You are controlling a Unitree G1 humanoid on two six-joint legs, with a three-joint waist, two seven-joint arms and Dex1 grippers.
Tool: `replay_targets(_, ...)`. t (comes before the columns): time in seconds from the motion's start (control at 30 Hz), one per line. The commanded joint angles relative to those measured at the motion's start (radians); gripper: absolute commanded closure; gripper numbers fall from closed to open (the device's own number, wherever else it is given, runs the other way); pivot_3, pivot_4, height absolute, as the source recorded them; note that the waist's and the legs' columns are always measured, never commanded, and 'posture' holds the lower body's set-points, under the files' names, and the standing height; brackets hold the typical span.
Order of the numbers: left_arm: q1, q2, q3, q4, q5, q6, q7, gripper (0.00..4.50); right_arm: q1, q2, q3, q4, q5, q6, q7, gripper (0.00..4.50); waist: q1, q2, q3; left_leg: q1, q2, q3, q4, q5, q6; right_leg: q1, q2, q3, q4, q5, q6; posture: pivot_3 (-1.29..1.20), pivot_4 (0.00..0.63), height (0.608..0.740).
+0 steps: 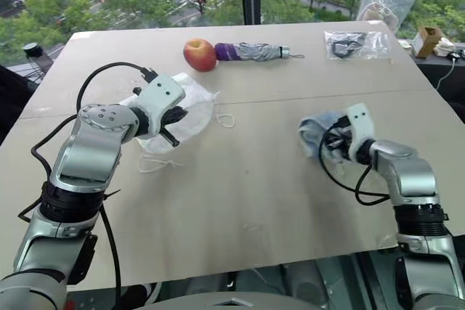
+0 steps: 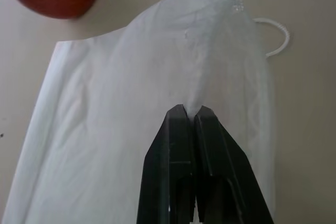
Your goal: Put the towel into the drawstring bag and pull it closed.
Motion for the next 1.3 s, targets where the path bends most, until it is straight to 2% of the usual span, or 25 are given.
replay_targets(0.03, -0.072, -0.027, 0.065, -0.027, -0.096, 0.142, -0.009, 4.50, -0.060, 0.051, -0.008, -0.169, 0.166, 0.078, 0.054, 4.47, 0.000, 0.003, 0.004, 0.000, 0.000, 0.000, 0.000, 0.000, 0.000, 0.000, 0.001, 0.000, 0.001, 0.000, 0.000, 0.00, 0.150, 0.740)
replay_targets(0.17, -0.125, -0.055, 0.088, -0.011, -0.186, 0.246, 0.000, 4.50, -0.114, 0.113, 0.025, -0.261, 0.248, 0.126, 0.031, 4.47, 0.004, 0.006, 0.007, -0.001, 0.001, -0.001, 0.000, 0.000, 0.000, -0.003, 0.001, 0.000, 0.002, 0.000, 0.000, 0.00, 0.150, 0.740)
replay_targets(0.23, -0.149, -0.068, 0.091, -0.004, -0.224, 0.293, 0.010, 4.50, -0.144, 0.134, 0.086, -0.286, 0.225, 0.081, 0.029, 4.47, 0.005, 0.006, 0.007, -0.002, 0.001, 0.000, 0.000, 0.000, 0.000, -0.003, 0.001, 0.000, 0.001, 0.000, 0.000, 0.00, 0.150, 0.740)
replay_targets(0.43, -0.204, -0.112, 0.115, 0.013, -0.335, 0.414, 0.036, 4.50, -0.221, 0.152, 0.339, -0.173, -0.029, -0.224, 0.036, 4.47, 0.007, 0.006, 0.007, -0.003, -0.001, 0.002, 0.000, 0.000, 0.000, -0.003, 0.000, 0.001, 0.000, 0.001, -0.001, 0.00, 0.150, 0.740)
replay_targets(0.6, -0.240, -0.137, 0.175, 0.034, -0.424, 0.457, 0.062, 4.50, -0.233, 0.135, 0.464, -0.097, -0.142, -0.315, 0.072, 4.47, 0.006, 0.006, 0.008, -0.003, 0.000, 0.002, 0.000, 0.000, -0.001, -0.004, 0.000, 0.002, 0.000, 0.002, -0.004, 0.00, 0.150, 0.740)
replay_targets(0.73, -0.243, -0.132, 0.197, 0.041, -0.486, 0.457, 0.098, 4.50, -0.225, 0.102, 0.528, -0.076, -0.203, -0.334, 0.114, 4.47, 0.006, 0.006, 0.008, -0.003, 0.000, 0.001, 0.000, 0.000, -0.001, -0.004, 0.000, 0.001, 0.000, 0.002, -0.004, 0.00, 0.150, 0.740)
replay_targets(0.93, -0.221, -0.151, 0.214, 0.029, -0.568, 0.457, 0.166, 4.50, -0.229, 0.106, 0.540, -0.077, -0.234, -0.323, 0.130, 4.47, 0.007, 0.006, 0.008, -0.003, 0.000, 0.001, 0.000, 0.000, -0.001, -0.004, 0.000, 0.002, 0.000, 0.003, -0.004, 0.00, 0.150, 0.740)
replay_targets(1.03, -0.207, -0.167, 0.226, 0.016, -0.633, 0.457, 0.198, 4.50, -0.239, 0.174, 0.496, -0.072, -0.211, -0.255, 0.072, 4.47, 0.007, 0.006, 0.008, -0.003, 0.000, 0.001, 0.000, 0.000, -0.001, -0.004, 0.000, 0.002, 0.000, 0.003, -0.004, 0.00, 0.150, 0.740)
replay_targets(1.1, -0.182, -0.171, 0.221, -0.010, -0.669, 0.457, 0.212, 4.50, -0.261, 0.280, 0.404, -0.042, -0.164, -0.147, -0.035, 4.47, 0.006, 0.006, 0.008, -0.003, 0.000, 0.001, 0.000, 0.000, -0.001, -0.004, 0.000, 0.002, 0.000, 0.003, -0.004, 0.00, 0.150, 0.740)
replay_targets(1.2, -0.155, -0.183, 0.224, -0.029, -0.707, 0.457, 0.254, 4.50, -0.288, 0.495, 0.173, 0.046, -0.038, -0.042, -0.226, 4.47, 0.004, 0.006, 0.008, -0.002, 0.001, 0.000, -0.002, 0.001, -0.002, -0.006, 0.000, 0.004, 0.002, 0.003, -0.005, 0.00, 0.150, 0.740)
replay_targets(1.3, -0.144, -0.209, 0.238, -0.019, -0.726, 0.457, 0.302, 4.50, -0.312, 0.704, -0.095, 0.121, 0.196, 0.001, -0.365, 4.47, 0.010, 0.005, 0.007, -0.002, 0.001, -0.001, -0.004, 0.004, -0.007, -0.006, 0.000, 0.002, 0.001, 0.004, -0.007, 0.00, 0.150, 0.740)
